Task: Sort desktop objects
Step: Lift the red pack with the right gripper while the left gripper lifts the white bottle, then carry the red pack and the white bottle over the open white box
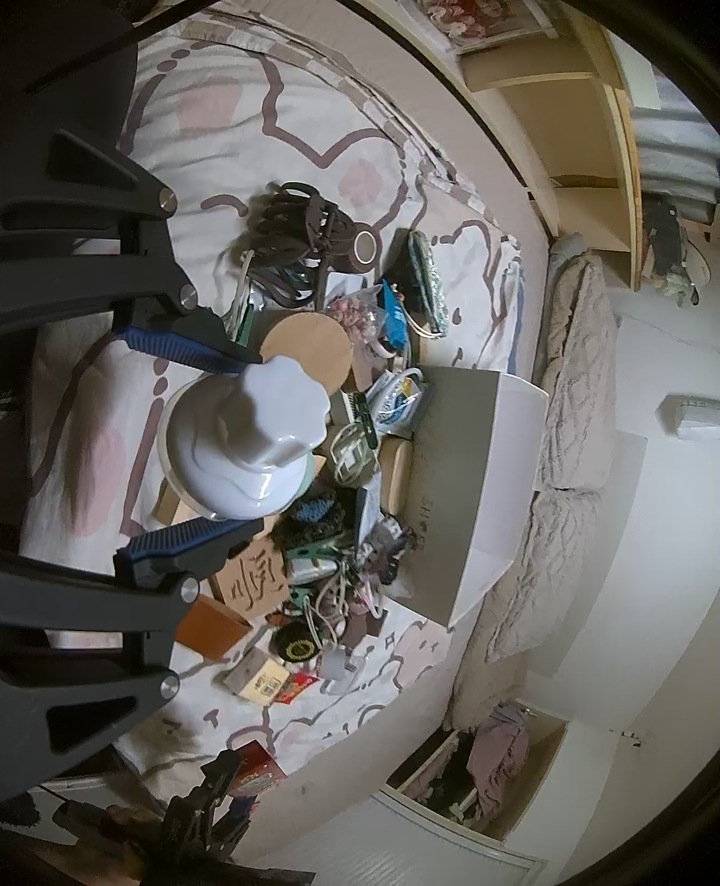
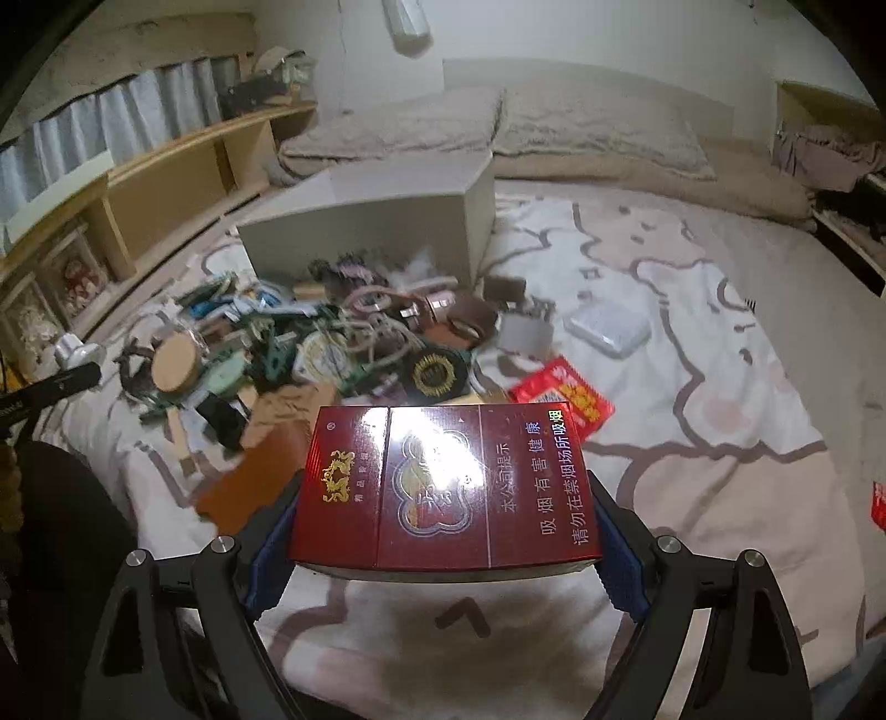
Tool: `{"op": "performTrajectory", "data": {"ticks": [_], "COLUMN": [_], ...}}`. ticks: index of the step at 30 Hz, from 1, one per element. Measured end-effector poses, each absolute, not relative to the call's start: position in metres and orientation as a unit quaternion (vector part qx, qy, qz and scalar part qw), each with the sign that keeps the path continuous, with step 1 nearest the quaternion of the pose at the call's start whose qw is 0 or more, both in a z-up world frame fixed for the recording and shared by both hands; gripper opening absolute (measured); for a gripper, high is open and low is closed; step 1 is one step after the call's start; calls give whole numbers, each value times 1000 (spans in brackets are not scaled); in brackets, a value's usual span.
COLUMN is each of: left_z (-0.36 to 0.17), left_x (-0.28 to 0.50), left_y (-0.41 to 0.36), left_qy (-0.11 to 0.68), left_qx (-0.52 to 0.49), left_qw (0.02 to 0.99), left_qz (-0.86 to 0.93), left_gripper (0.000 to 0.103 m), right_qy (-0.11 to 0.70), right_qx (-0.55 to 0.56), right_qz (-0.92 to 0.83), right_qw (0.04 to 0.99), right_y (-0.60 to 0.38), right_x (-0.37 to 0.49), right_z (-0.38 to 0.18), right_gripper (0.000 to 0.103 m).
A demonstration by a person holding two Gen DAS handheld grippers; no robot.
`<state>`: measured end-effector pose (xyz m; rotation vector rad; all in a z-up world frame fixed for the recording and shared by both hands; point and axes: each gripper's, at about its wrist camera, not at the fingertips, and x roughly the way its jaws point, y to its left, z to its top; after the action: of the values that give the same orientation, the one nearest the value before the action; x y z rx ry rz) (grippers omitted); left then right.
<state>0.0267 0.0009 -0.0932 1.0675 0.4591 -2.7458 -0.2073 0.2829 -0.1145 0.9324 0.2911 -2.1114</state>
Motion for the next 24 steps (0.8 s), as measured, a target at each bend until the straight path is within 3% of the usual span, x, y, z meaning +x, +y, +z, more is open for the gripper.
{"op": "performTrajectory", "data": {"ticks": [24], "left_z": [-1], "left_x": [17], "left_y": [34], "left_qy": [143], "left_qx": [304], "left_qw": [100], "left_qz": [-937], "left_gripper": [50], "right_qy": [64], "right_qx": [288], "right_qz": [-854], "right_qw": [428], "right_y": [284], "right_x": [-205], "right_z": [-39], "right_gripper": [90]}}
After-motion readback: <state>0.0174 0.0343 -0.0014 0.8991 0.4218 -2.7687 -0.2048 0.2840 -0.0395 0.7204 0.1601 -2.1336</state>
